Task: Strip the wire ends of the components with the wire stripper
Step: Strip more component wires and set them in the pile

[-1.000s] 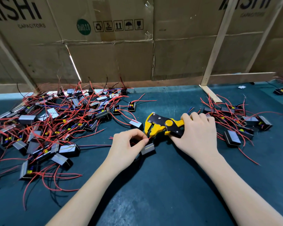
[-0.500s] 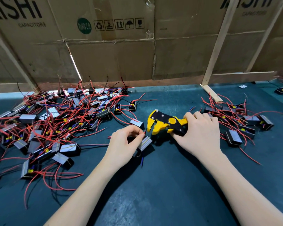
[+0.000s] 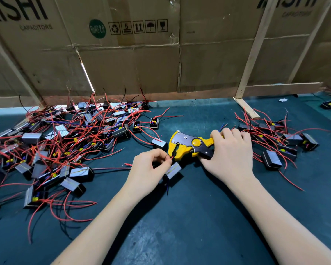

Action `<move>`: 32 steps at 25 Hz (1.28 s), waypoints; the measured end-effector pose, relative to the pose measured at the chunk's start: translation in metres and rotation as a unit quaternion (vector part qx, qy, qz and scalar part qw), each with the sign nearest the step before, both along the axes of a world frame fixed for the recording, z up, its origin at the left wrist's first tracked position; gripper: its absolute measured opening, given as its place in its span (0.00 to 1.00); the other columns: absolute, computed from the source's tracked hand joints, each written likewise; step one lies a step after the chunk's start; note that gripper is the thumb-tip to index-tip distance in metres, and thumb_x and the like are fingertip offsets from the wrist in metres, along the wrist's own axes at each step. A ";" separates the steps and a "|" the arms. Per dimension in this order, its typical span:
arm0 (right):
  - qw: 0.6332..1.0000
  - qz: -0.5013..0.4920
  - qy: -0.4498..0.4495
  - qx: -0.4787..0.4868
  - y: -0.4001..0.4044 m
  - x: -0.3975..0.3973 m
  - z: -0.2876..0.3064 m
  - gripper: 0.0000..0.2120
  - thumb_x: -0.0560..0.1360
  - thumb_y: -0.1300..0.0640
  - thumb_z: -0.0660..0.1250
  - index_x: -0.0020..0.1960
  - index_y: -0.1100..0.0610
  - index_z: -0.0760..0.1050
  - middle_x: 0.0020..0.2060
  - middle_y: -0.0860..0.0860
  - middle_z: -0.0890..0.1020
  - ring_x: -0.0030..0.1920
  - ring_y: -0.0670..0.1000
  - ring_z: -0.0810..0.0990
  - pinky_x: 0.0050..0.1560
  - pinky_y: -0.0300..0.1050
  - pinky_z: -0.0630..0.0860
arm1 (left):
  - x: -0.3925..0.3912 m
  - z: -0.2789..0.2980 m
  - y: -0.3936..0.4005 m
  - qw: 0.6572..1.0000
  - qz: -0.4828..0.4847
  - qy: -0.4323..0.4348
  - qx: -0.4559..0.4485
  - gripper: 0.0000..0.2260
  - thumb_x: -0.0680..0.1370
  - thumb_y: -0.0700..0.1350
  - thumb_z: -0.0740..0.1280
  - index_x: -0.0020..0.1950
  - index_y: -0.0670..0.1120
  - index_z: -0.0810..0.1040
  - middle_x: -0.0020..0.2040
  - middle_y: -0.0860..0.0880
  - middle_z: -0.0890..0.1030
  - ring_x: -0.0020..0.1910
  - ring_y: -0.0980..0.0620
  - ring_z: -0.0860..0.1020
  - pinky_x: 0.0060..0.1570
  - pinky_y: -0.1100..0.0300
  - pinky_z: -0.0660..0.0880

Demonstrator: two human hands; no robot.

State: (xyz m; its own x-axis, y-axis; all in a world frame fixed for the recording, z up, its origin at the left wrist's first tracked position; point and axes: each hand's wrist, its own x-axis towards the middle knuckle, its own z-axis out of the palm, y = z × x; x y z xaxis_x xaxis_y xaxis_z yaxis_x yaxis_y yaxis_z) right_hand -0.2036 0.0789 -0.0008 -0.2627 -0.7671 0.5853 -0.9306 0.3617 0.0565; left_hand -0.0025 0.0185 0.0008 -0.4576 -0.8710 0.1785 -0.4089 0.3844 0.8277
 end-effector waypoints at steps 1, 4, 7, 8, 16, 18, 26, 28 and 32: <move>1.000 0.000 0.000 -0.003 0.000 0.001 0.000 0.21 0.62 0.42 0.73 0.40 0.58 0.72 0.35 0.56 0.75 0.39 0.59 0.73 0.44 0.52 0.62 | 0.000 -0.001 -0.001 1.000 0.004 0.000 0.005 0.06 0.75 0.41 0.69 0.39 0.47 0.80 0.32 0.58 0.79 0.33 0.63 0.74 0.38 0.73 0.69; 1.000 -0.002 0.004 0.001 0.000 0.001 0.001 0.20 0.62 0.41 0.72 0.39 0.57 0.72 0.34 0.55 0.75 0.38 0.59 0.73 0.44 0.52 0.62 | 0.000 -0.003 -0.002 1.000 0.007 0.008 0.021 0.06 0.75 0.41 0.69 0.38 0.48 0.81 0.32 0.58 0.80 0.33 0.63 0.74 0.38 0.72 0.68; 1.000 0.000 0.012 0.008 0.000 0.002 0.004 0.20 0.63 0.41 0.71 0.36 0.56 0.70 0.32 0.54 0.75 0.35 0.58 0.73 0.43 0.51 0.63 | 0.000 -0.004 -0.003 0.999 0.005 0.010 0.030 0.07 0.75 0.41 0.70 0.37 0.48 0.80 0.33 0.57 0.80 0.33 0.62 0.75 0.39 0.70 0.69; 1.000 0.000 0.015 0.012 0.000 0.001 0.005 0.19 0.63 0.41 0.71 0.35 0.56 0.70 0.31 0.53 0.75 0.34 0.58 0.73 0.43 0.51 0.63 | 0.001 -0.004 -0.004 0.999 0.004 0.010 0.030 0.07 0.75 0.41 0.70 0.37 0.48 0.80 0.33 0.57 0.80 0.33 0.62 0.75 0.39 0.70 0.69; 0.996 0.020 -0.006 0.082 0.000 -0.005 0.009 0.21 0.62 0.37 0.70 0.30 0.52 0.65 0.29 0.51 0.77 0.32 0.56 0.75 0.39 0.47 0.58 | 0.004 -0.001 -0.005 0.998 -0.024 0.015 0.048 0.06 0.75 0.40 0.69 0.38 0.48 0.81 0.34 0.54 0.81 0.33 0.62 0.75 0.39 0.70 0.70; 0.996 0.018 -0.016 0.080 -0.001 -0.004 0.007 0.22 0.62 0.36 0.70 0.30 0.52 0.65 0.29 0.51 0.77 0.34 0.57 0.76 0.39 0.46 0.59 | 0.005 0.000 -0.006 0.998 -0.025 0.017 0.053 0.07 0.75 0.40 0.69 0.38 0.48 0.81 0.33 0.56 0.80 0.33 0.62 0.75 0.38 0.71 0.70; 1.000 -0.008 -0.018 0.023 -0.003 -0.009 -0.002 0.24 0.64 0.36 0.70 0.45 0.56 0.77 0.40 0.54 0.79 0.43 0.59 0.77 0.49 0.53 0.65 | 0.004 0.002 -0.003 0.999 -0.041 0.003 0.021 0.07 0.75 0.40 0.68 0.38 0.48 0.79 0.37 0.52 0.82 0.37 0.57 0.77 0.46 0.61 0.74; 1.000 -0.009 -0.022 0.008 -0.003 -0.010 -0.002 0.24 0.64 0.36 0.70 0.45 0.56 0.78 0.40 0.54 0.79 0.43 0.59 0.76 0.49 0.53 0.65 | 0.004 0.002 -0.002 0.998 -0.056 -0.006 0.000 0.06 0.75 0.40 0.69 0.39 0.48 0.79 0.37 0.52 0.82 0.38 0.54 0.79 0.47 0.61 0.74; 1.000 -0.012 -0.020 0.015 -0.004 -0.006 -0.002 0.24 0.65 0.36 0.68 0.45 0.57 0.77 0.40 0.54 0.78 0.43 0.59 0.76 0.49 0.53 0.65 | 0.002 0.002 0.001 0.998 -0.056 -0.009 -0.023 0.06 0.75 0.38 0.70 0.39 0.47 0.80 0.36 0.52 0.82 0.37 0.54 0.79 0.46 0.63 0.74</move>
State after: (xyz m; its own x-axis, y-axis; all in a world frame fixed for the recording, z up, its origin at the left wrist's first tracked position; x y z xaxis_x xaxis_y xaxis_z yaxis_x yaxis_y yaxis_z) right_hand -0.2093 0.0745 -0.0026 -0.3044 -0.7776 0.5502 -0.9234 0.3827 0.0300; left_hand -0.0003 0.0193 0.0026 -0.5546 -0.8059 0.2074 -0.3760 0.4651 0.8015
